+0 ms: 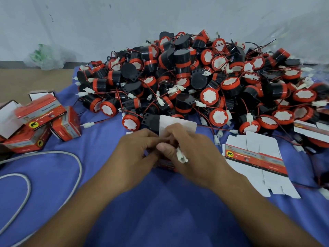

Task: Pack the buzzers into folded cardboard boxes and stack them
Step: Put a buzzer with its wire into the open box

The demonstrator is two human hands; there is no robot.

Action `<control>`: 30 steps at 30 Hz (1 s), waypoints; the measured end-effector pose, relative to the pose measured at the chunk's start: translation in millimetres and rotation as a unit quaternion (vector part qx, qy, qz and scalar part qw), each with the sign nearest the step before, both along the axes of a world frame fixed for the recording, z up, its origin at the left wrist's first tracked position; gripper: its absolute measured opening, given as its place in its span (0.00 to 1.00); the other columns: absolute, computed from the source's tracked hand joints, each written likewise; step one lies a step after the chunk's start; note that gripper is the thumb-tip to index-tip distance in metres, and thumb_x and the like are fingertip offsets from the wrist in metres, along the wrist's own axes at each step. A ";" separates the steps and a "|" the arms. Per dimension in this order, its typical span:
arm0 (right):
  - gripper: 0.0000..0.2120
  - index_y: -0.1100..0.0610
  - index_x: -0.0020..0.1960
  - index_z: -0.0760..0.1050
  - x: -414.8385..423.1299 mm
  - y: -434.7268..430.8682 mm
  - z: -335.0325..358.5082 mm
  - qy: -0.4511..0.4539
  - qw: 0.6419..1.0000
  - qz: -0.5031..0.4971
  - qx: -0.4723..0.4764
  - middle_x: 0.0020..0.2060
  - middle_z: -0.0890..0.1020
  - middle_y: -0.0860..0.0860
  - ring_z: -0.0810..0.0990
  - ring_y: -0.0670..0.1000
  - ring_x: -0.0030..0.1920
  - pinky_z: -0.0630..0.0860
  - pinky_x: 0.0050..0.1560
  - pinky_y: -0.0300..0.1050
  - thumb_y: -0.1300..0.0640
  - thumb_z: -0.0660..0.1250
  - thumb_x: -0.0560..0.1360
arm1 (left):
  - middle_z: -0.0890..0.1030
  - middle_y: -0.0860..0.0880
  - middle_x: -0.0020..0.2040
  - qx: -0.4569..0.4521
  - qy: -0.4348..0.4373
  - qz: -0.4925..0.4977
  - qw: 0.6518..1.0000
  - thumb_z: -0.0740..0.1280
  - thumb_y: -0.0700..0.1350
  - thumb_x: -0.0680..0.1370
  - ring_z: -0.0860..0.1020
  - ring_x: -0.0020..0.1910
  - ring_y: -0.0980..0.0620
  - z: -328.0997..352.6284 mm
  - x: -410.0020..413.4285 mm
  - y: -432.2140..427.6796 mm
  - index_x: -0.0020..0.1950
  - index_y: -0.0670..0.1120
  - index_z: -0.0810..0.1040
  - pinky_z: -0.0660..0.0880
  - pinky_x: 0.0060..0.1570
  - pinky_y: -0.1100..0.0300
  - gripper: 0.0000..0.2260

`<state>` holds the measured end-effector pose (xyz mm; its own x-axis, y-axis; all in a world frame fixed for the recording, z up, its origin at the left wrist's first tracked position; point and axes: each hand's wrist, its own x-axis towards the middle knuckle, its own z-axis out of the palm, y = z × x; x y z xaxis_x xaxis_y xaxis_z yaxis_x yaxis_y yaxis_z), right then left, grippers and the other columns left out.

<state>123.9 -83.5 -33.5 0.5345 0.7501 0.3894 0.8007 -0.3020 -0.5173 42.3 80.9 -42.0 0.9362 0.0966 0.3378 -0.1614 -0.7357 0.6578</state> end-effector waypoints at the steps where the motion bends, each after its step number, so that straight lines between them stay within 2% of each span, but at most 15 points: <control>1: 0.18 0.55 0.53 0.72 1.3 0.1 -1.8 0.015 1.000 0.007 0.016 0.39 0.80 0.48 0.78 0.52 0.39 0.76 0.38 0.55 0.41 0.57 0.80 | 0.79 0.56 0.46 0.027 -0.010 -0.004 1.000 0.67 0.45 0.76 0.79 0.43 0.58 0.0 0.1 1.3 0.51 0.59 0.84 0.75 0.41 0.65 0.11; 4: 0.09 0.51 0.42 0.74 6.9 -1.8 -6.9 0.055 0.997 0.026 0.048 0.32 0.78 0.43 0.75 0.47 0.32 0.72 0.33 0.43 0.50 0.67 0.80 | 0.75 0.54 0.43 0.099 -0.020 -0.007 0.995 0.72 0.37 0.75 0.75 0.40 0.56 -1.7 1.5 5.1 0.45 0.49 0.83 0.70 0.38 0.66 0.07; 7: 0.05 0.52 0.44 0.80 13.7 -7.6 -6.5 0.122 0.990 0.074 0.016 0.35 0.80 0.39 0.78 0.46 0.35 0.72 0.36 0.36 0.52 0.72 0.77 | 0.75 0.53 0.42 0.131 -0.022 0.014 0.991 0.72 0.33 0.73 0.73 0.40 0.54 -2.1 2.0 6.7 0.44 0.46 0.83 0.70 0.39 0.59 0.08; 9: 0.02 0.47 0.49 0.80 17.1 -11.9 -4.0 0.169 0.981 0.092 0.030 0.40 0.83 0.40 0.80 0.46 0.38 0.76 0.39 0.39 0.51 0.68 0.79 | 0.77 0.53 0.41 0.158 -0.036 0.038 0.986 0.70 0.39 0.74 0.73 0.42 0.49 -2.5 2.2 7.5 0.43 0.46 0.84 0.71 0.42 0.50 0.04; 10: 0.02 0.46 0.51 0.77 18.0 -12.5 -4.1 0.204 0.974 0.084 0.059 0.41 0.84 0.44 0.81 0.48 0.38 0.78 0.41 0.44 0.51 0.65 0.81 | 0.78 0.53 0.41 0.171 -0.035 0.053 0.983 0.68 0.43 0.74 0.74 0.43 0.47 -1.8 2.4 7.1 0.42 0.46 0.84 0.70 0.43 0.46 0.05; 12: 0.05 0.50 0.52 0.70 16.1 -9.2 -5.9 0.261 0.957 0.045 0.120 0.39 0.85 0.52 0.81 0.53 0.36 0.79 0.40 0.52 0.49 0.62 0.82 | 0.78 0.53 0.40 0.188 -0.029 0.067 0.979 0.66 0.47 0.74 0.74 0.44 0.46 -0.6 2.5 4.9 0.40 0.47 0.83 0.65 0.44 0.49 0.08; 13: 0.09 0.51 0.51 0.67 13.6 -6.2 -6.8 0.266 0.954 0.024 0.136 0.37 0.85 0.53 0.81 0.53 0.34 0.79 0.38 0.53 0.46 0.62 0.80 | 0.78 0.54 0.39 0.194 -0.028 0.065 0.978 0.66 0.48 0.74 0.74 0.43 0.47 0.2 2.3 3.4 0.39 0.48 0.83 0.62 0.44 0.52 0.08; 15: 0.12 0.52 0.50 0.67 8.7 -0.8 -9.7 0.242 0.959 -0.008 0.147 0.35 0.84 0.51 0.80 0.50 0.30 0.78 0.34 0.49 0.46 0.65 0.77 | 0.78 0.53 0.36 0.206 -0.028 0.051 0.977 0.66 0.47 0.74 0.73 0.40 0.47 2.4 1.1 1.7 0.38 0.48 0.82 0.59 0.43 0.54 0.08; 17: 0.09 0.53 0.48 0.72 7.4 0.5 -12.2 0.194 0.969 -0.037 0.150 0.33 0.83 0.50 0.80 0.48 0.29 0.78 0.32 0.47 0.50 0.69 0.77 | 0.77 0.53 0.33 0.235 -0.031 0.033 0.971 0.65 0.46 0.74 0.71 0.37 0.49 3.7 0.3 4.1 0.36 0.49 0.82 0.56 0.43 0.55 0.09; 21: 0.07 0.58 0.42 0.80 12.2 -2.1 -13.4 0.093 0.990 -0.053 0.096 0.33 0.81 0.48 0.79 0.49 0.36 0.75 0.37 0.47 0.55 0.73 0.76 | 0.74 0.55 0.29 0.310 -0.021 0.013 0.950 0.62 0.48 0.76 0.67 0.37 0.52 0.8 0.1 6.1 0.34 0.50 0.79 0.50 0.41 0.57 0.12; 24: 0.09 0.64 0.47 0.81 12.4 -0.8 -11.5 0.056 0.996 -0.025 0.061 0.37 0.81 0.42 0.79 0.37 0.42 0.75 0.41 0.40 0.57 0.70 0.78 | 0.71 0.55 0.26 0.306 -0.017 -0.002 0.952 0.57 0.49 0.77 0.69 0.36 0.50 -2.4 0.1 5.3 0.33 0.49 0.78 0.58 0.42 0.57 0.16; 25: 0.10 0.65 0.47 0.80 12.7 -0.7 -10.4 0.038 0.998 -0.013 0.052 0.38 0.81 0.44 0.78 0.37 0.43 0.74 0.41 0.39 0.58 0.67 0.80 | 0.72 0.54 0.27 0.299 -0.017 -0.004 0.954 0.56 0.50 0.77 0.69 0.36 0.49 -3.8 0.4 6.2 0.33 0.48 0.78 0.62 0.43 0.57 0.17; 28: 0.13 0.65 0.52 0.79 12.6 -1.1 -7.9 0.010 1.000 0.003 0.023 0.44 0.83 0.54 0.79 0.50 0.45 0.75 0.45 0.49 0.57 0.60 0.83 | 0.79 0.51 0.38 0.200 -0.034 0.016 0.979 0.61 0.48 0.77 0.74 0.41 0.49 -6.6 1.8 10.8 0.42 0.44 0.82 0.71 0.45 0.53 0.13; 29: 0.13 0.65 0.55 0.79 12.5 -1.0 -7.4 0.013 1.000 0.000 0.019 0.43 0.83 0.53 0.79 0.52 0.44 0.76 0.46 0.51 0.57 0.60 0.83 | 0.79 0.50 0.46 0.147 -0.051 0.042 0.987 0.66 0.46 0.77 0.75 0.46 0.50 -8.8 2.5 14.2 0.48 0.45 0.83 0.72 0.48 0.56 0.08; 30: 0.12 0.62 0.59 0.78 11.9 -0.9 -6.7 0.021 1.000 -0.008 0.020 0.41 0.81 0.48 0.79 0.50 0.42 0.76 0.45 0.49 0.56 0.61 0.83 | 0.76 0.51 0.52 0.111 -0.052 0.079 0.989 0.71 0.45 0.76 0.74 0.50 0.52 -8.6 3.1 16.7 0.56 0.47 0.81 0.71 0.51 0.60 0.09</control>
